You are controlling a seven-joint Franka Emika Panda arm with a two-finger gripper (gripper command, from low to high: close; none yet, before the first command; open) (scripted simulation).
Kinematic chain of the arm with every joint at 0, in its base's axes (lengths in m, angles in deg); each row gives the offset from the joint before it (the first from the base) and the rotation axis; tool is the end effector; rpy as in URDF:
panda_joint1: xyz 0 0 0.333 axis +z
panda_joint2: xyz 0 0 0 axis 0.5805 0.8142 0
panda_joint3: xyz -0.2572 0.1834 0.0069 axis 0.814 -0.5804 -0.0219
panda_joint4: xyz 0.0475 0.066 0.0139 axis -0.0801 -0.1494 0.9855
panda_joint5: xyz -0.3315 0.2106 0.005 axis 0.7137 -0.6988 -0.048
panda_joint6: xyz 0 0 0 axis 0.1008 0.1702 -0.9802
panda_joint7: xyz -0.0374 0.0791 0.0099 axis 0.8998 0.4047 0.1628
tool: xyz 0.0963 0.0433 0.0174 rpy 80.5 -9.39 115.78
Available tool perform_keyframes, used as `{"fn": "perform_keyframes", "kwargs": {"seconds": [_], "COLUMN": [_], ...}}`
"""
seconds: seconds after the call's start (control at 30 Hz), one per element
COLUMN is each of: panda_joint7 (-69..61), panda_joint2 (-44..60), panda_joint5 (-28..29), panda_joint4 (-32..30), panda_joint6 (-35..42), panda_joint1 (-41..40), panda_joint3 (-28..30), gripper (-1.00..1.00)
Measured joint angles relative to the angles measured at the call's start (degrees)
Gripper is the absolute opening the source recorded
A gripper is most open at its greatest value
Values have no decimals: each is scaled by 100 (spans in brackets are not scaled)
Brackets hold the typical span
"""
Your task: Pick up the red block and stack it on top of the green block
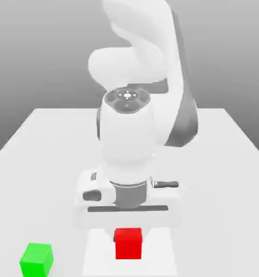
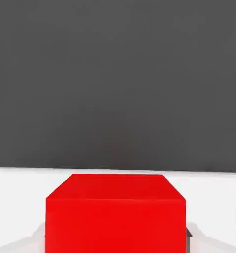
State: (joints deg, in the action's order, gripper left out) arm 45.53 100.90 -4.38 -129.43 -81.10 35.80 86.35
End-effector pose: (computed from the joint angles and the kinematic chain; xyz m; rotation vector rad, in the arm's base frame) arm 0.4928 -0.0518 0.2239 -2.7679 1.4847 0.0005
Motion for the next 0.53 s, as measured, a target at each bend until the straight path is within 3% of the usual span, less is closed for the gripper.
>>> {"fn": "perform_keyframes", "kwargs": {"seconds": [0.27,0.4,0.43,0.53], "panda_joint7": [1715,1635,1586,1586], "panda_joint2": [-29,638,784,784], "panda_joint5": [-328,-729,-808,-808], "panda_joint4": [303,376,387,387], "panda_joint6": [376,-186,-317,-317], "panda_joint1": [-544,-756,-802,-802], "panda_joint3": [953,839,784,784], "gripper": [-100,-100,100,100]}}
